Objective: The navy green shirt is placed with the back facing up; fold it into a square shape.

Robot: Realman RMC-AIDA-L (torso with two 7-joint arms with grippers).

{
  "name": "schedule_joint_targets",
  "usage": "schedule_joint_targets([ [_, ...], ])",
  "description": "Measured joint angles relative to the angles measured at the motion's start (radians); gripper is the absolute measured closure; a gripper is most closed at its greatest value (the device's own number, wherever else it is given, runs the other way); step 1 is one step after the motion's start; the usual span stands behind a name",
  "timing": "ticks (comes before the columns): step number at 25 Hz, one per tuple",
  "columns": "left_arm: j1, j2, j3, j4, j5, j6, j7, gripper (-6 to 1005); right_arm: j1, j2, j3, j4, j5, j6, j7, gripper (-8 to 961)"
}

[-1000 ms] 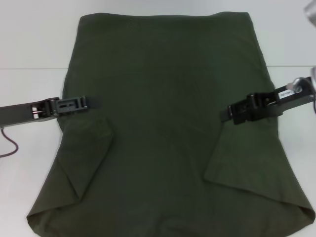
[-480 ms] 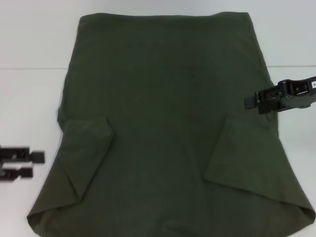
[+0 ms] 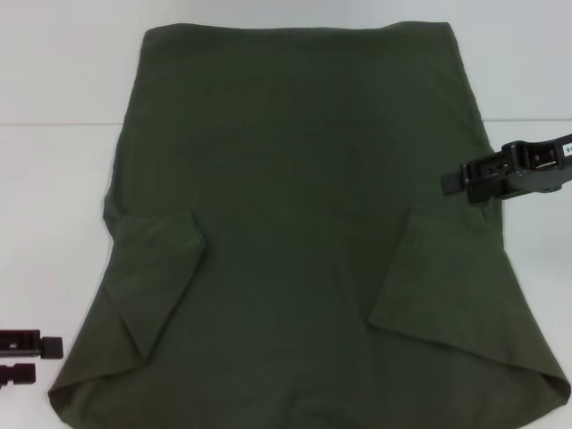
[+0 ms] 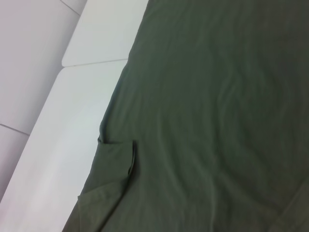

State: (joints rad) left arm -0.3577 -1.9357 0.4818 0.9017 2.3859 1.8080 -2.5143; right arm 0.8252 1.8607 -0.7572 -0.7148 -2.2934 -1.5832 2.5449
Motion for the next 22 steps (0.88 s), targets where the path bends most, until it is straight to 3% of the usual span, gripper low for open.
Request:
schedule_joint_targets([
  [10,-0.012,-0.048,0.007,-0.014,0.089,-0.101,0.005,264,-0.008,0.0,0.004,0.0,0.0,0.003,0.0,310],
  [22,-0.017,-0.063,0.039,-0.021,0.102,-0.111,0.009,265,-0.011,-0.001,0.006,0.002,0.003,0.003,0.0,310],
])
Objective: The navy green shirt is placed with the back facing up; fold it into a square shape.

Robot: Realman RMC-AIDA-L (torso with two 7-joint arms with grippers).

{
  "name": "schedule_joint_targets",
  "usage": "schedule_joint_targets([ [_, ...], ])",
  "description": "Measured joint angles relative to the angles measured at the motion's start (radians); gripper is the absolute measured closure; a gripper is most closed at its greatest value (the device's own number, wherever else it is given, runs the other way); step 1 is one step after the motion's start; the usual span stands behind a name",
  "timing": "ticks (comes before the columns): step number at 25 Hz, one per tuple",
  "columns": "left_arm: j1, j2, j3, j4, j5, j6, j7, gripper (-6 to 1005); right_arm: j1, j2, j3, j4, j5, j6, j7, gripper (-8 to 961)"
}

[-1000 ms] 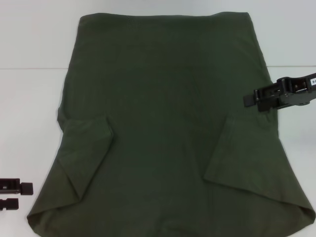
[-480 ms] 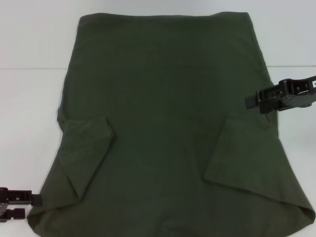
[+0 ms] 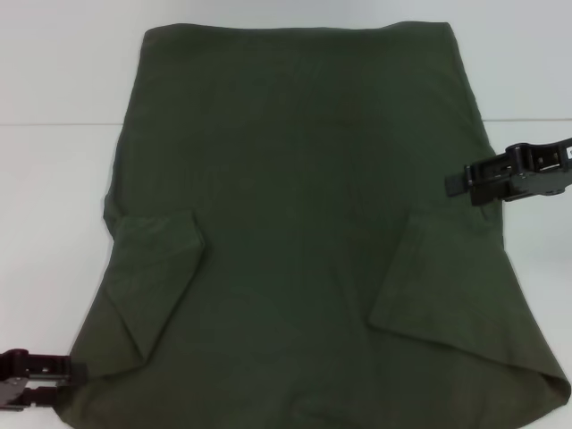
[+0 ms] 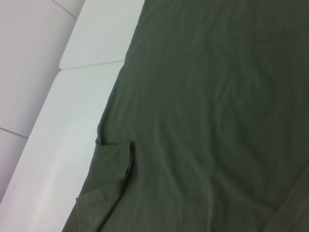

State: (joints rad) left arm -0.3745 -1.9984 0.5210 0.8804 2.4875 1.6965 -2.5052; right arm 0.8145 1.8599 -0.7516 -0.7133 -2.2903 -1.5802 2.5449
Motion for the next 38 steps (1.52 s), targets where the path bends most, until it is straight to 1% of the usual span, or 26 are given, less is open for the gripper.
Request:
schedule_joint_targets([
  [7,-0.019,-0.017,0.033,-0.003,0.001,-0.003,0.004,265,-0.001,-0.001,0.0,0.0,0.002,0.0,0.0,310],
  [10,-0.03,-0.021,0.043,-0.003,0.001,-0.002,0.004,265,-0.003,-0.001,0.001,0.0,0.004,0.0,0.0,310],
  [15,-0.034,-0.023,0.032,0.039,-0.007,0.031,0.004,265,-0.005,-0.001,0.013,0.0,0.004,-0.003,0.0,310],
  [19,-0.015,-0.014,0.001,0.088,-0.006,0.056,-0.004,265,-0.006,-0.002,0.026,0.0,0.003,-0.006,-0.001,310],
  [26,-0.007,-0.019,0.0,0.092,0.002,0.032,-0.004,265,-0.01,-0.006,0.028,0.0,0.004,-0.002,-0.001,310],
  [31,-0.016,-0.025,0.004,0.089,0.043,0.004,-0.012,264,-0.011,-0.008,0.028,0.0,0.004,-0.002,-0.001,310],
  [38,-0.017,-0.03,0.012,0.088,0.051,0.004,-0.014,266,-0.011,-0.008,0.028,0.0,0.003,-0.001,-0.001,309],
])
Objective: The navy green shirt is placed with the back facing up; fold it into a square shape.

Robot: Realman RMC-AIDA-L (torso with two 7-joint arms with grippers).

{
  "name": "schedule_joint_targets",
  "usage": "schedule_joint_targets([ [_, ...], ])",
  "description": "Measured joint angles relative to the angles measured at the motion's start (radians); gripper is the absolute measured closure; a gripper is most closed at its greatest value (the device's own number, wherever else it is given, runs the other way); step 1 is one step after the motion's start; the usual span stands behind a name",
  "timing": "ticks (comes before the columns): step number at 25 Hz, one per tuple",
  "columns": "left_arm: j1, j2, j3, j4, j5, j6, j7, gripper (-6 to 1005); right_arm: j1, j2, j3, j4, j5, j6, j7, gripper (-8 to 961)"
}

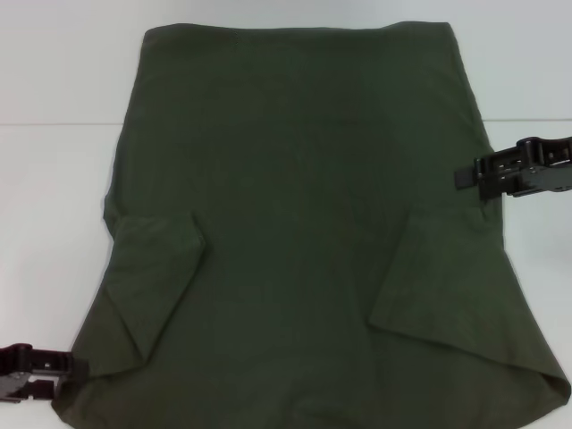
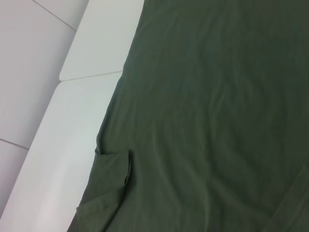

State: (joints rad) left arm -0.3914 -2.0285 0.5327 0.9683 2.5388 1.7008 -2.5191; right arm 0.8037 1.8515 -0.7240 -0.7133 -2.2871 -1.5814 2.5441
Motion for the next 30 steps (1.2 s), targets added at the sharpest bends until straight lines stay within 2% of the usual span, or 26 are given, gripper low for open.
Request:
schedule_joint_targets([
  [5,-0.003,-0.018,0.036,-0.001,0.0,0.008,0.0,264,0.0,0.0,0.0,0.0,0.0,0.0,0.0,309],
  [10,-0.038,-0.039,0.055,-0.014,0.0,0.008,0.004,265,0.0,0.0,0.002,0.0,0.0,-0.001,0.0,309],
  [17,-0.079,-0.042,0.073,-0.038,0.0,-0.001,-0.002,265,-0.001,0.0,0.012,0.0,0.0,-0.007,-0.003,309],
  [30,-0.064,-0.024,0.051,-0.011,0.0,0.002,-0.042,265,-0.003,-0.004,0.025,0.0,0.0,-0.006,-0.008,309],
])
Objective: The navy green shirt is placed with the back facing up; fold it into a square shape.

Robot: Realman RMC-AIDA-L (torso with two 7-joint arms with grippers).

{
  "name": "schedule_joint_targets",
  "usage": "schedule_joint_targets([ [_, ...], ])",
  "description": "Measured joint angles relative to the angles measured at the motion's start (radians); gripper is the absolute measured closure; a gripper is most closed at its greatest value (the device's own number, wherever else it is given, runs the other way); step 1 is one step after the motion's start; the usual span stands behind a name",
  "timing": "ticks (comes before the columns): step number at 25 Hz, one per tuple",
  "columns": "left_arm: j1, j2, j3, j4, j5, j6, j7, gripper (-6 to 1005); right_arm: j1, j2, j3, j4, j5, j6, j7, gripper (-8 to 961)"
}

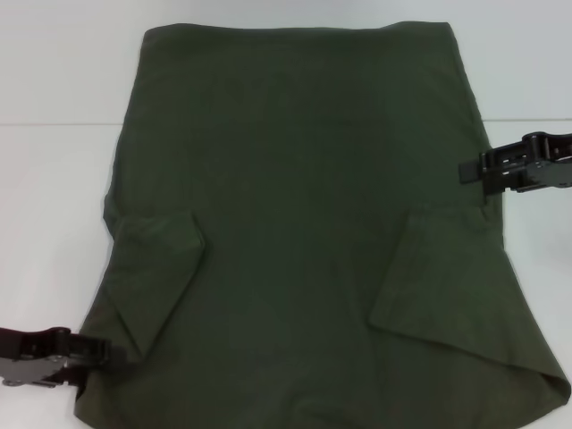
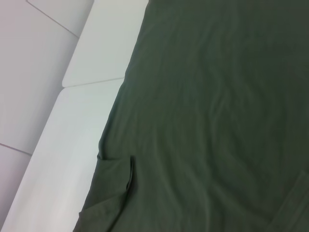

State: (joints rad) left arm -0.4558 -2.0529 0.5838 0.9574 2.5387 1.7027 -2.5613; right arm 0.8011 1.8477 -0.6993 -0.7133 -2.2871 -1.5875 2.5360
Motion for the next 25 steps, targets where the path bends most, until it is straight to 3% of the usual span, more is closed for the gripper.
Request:
schedule_joint_targets([
  [18,0.045,0.019,-0.011,0.063,-0.002,0.007,-0.022,265,-0.002,-0.006,0.0,0.0,0.0,0.006,0.007,309],
  [25,0.037,0.01,-0.002,0.063,0.003,-0.021,-0.024,264,-0.001,-0.005,0.0,0.0,0.0,0.008,0.007,309],
])
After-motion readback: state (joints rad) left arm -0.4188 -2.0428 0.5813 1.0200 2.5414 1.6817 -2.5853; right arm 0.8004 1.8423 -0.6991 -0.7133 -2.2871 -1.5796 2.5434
